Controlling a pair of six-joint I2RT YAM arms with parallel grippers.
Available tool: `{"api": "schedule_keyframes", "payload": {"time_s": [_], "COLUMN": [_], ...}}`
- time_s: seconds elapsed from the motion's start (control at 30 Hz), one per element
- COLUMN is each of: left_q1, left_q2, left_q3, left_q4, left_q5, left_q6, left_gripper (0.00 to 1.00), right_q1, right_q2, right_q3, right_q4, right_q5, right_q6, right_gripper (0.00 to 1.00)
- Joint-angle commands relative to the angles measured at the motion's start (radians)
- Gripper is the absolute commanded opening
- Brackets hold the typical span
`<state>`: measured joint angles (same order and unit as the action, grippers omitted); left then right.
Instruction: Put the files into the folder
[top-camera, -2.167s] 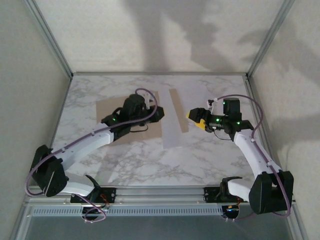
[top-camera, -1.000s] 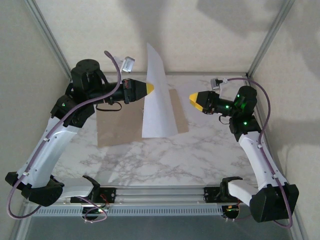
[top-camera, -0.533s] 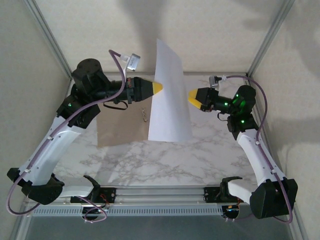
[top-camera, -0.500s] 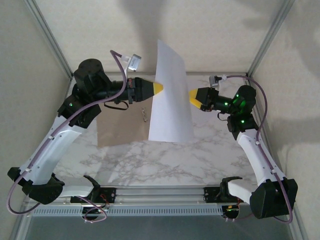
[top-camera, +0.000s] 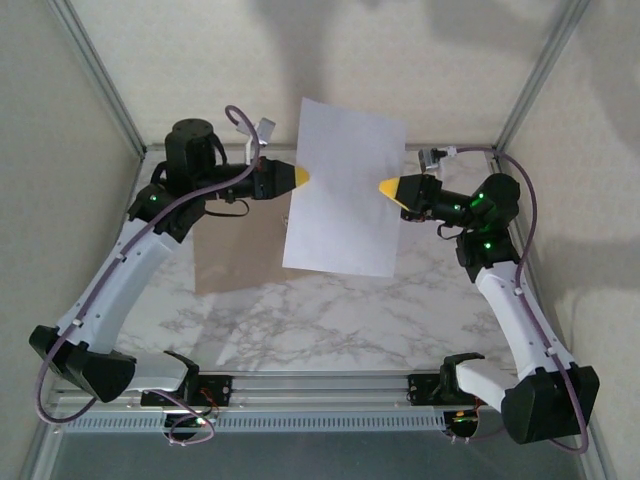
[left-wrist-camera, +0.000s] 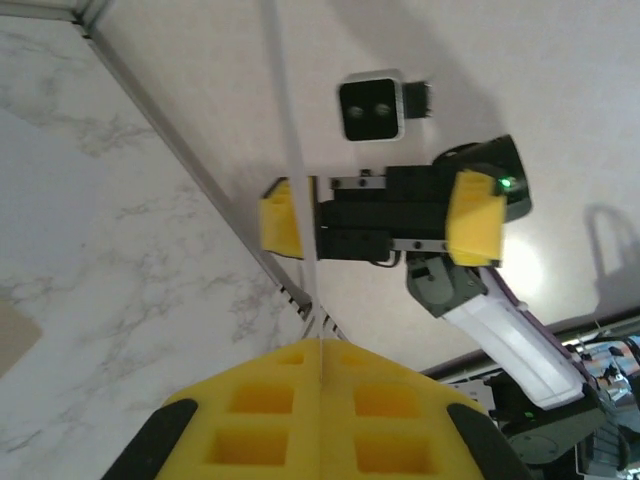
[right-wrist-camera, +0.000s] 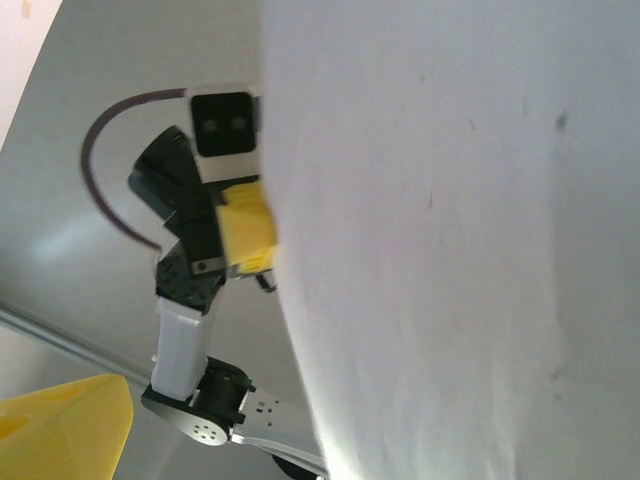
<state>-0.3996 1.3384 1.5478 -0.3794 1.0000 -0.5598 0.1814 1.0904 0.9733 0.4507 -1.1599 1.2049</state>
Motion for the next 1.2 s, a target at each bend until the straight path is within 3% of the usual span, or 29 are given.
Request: {"api": "schedule_keyframes", "payload": {"time_s": [0.0, 0.5, 0.63, 1.17], "left_q1": [0.040, 0.077, 0.076, 0.077], "left_q2": [0.011, 0.012, 0.013, -0.012], "left_q3": [-0.007, -0.009, -0.019, -0.060], "left_q4": [-0.033, -0.051, -0.045, -0.019], "left_q5": [0.053, 0.122, 0.117, 0.098], "left_q6": [0.048, 0.085, 0.081, 0.058], "left_gripper": [0.00, 0.00, 0.00, 0.00], "right_q1": [0.017, 0.044, 0.049, 0.058], "right_q2": [-0.027, -0.010, -0.004, -0.033], "right_q3": [0.050, 0.110, 0.110, 0.096], "right_q4": [-0.044, -0.331, -0.342, -0.406], "right_q5": [-0.042, -0.046, -0.047, -0.018], "right_q6": [-0.054, -0.245, -0.255, -0.324], "right_gripper": [0.96, 0.87, 0.73, 0.45]}}
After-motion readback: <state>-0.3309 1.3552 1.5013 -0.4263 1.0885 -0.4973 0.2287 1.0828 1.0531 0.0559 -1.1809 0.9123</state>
